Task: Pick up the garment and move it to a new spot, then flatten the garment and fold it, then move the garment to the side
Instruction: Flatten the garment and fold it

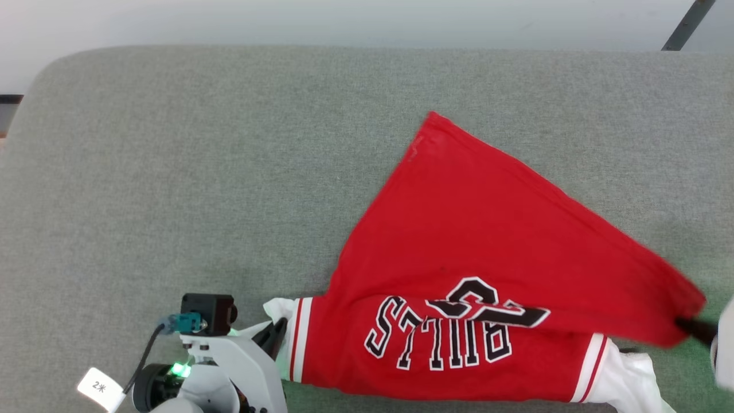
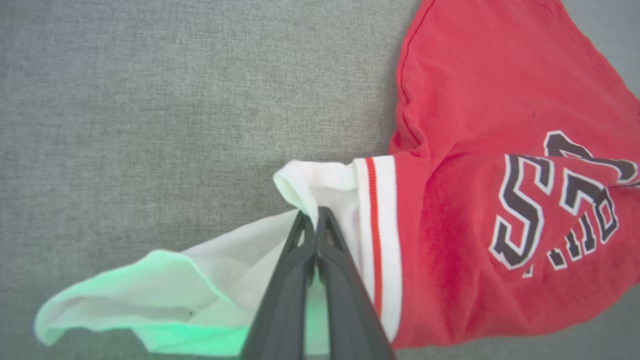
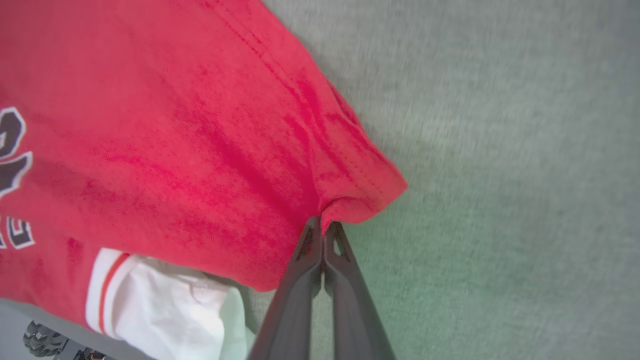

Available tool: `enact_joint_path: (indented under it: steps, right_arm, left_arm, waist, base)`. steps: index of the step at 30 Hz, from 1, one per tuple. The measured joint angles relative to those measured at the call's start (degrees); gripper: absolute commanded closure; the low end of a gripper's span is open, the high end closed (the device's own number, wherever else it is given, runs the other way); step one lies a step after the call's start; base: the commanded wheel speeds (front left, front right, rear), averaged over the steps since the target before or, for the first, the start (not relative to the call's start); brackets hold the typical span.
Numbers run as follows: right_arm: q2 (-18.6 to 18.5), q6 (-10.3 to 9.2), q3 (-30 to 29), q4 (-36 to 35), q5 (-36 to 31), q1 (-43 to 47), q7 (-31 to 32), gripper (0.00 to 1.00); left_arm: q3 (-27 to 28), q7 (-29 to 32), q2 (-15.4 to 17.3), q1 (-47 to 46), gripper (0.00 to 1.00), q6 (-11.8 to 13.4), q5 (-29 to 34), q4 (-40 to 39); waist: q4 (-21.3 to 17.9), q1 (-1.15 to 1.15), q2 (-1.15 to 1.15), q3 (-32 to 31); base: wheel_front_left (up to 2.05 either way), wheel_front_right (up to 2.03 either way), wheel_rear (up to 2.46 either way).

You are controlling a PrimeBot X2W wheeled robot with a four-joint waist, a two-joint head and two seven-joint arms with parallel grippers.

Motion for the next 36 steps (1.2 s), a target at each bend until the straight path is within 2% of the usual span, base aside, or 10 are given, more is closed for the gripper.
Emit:
enact_joint_path:
  steps: [6,13,16,17,23,28,32,36]
  right_arm:
    - [5.82,0.00,-6.49,-5.02,-3.53,9.70,0.63,1.00]
    - [10.26,0.00,-8.89,-8.15,-6.44,13.71,1.55,1.00]
    - [11.03,0.00,-9.14,-8.61,-7.61,13.76,1.31,0.44]
    - [11.09,0.00,-9.13,-8.87,-7.72,13.77,1.31,0.00]
    - [11.33,0.00,-9.71,-11.70,-9.13,14.16,1.29,0.00]
    - [11.43,0.00,-9.11,-16.79,-9.54,13.54,1.14,0.00]
    - [10.27,0.00,-6.34,-19.44,-9.76,9.34,1.04,0.00]
    - [7.82,0.00,-1.90,-18.83,-10.24,2.58,0.51,0.00]
  left_arm:
    - [-0.04,0.07,0.34,0.26,1.00,0.31,0.00,-0.57]
    - [-0.03,0.08,0.55,0.51,1.00,0.40,-0.02,-0.73]
    - [-0.08,0.08,0.58,0.53,1.00,0.56,-0.02,-0.78]
    - [-0.11,0.08,0.57,0.53,1.00,0.57,-0.02,-0.80]
    - [-0.32,0.07,0.48,0.54,1.00,0.57,-0.01,-0.91]
    - [-0.36,-0.01,0.40,0.55,1.00,0.57,-0.01,-0.98]
    - [-0.66,0.00,0.01,0.53,1.00,0.57,0.07,-1.07]
    - [-1.30,0.35,-0.44,0.10,1.00,0.30,0.43,-0.96]
  waist:
    - [-0.07,0.00,0.00,-0.05]
    - [-0.05,0.00,0.00,-0.20]
    - [-0.09,0.00,0.00,-0.29]
    - [-0.08,0.00,0.00,-0.34]
    - [0.02,0.00,0.00,-0.56]
    - [0.23,0.00,0.00,-0.64]
    - [0.66,0.00,0.00,-0.60]
    - [1.56,0.00,0.00,-0.49]
  base:
    - [0.00,0.00,0.00]
    - [0.00,0.00,0.00]
    - [0.00,0.00,0.00]
    - [0.00,0.00,0.00]
    - [0.00,0.00,0.00]
    - [0.00,0.00,0.00]
    - [0.00,0.00,0.00]
    - [0.00,0.00,0.00]
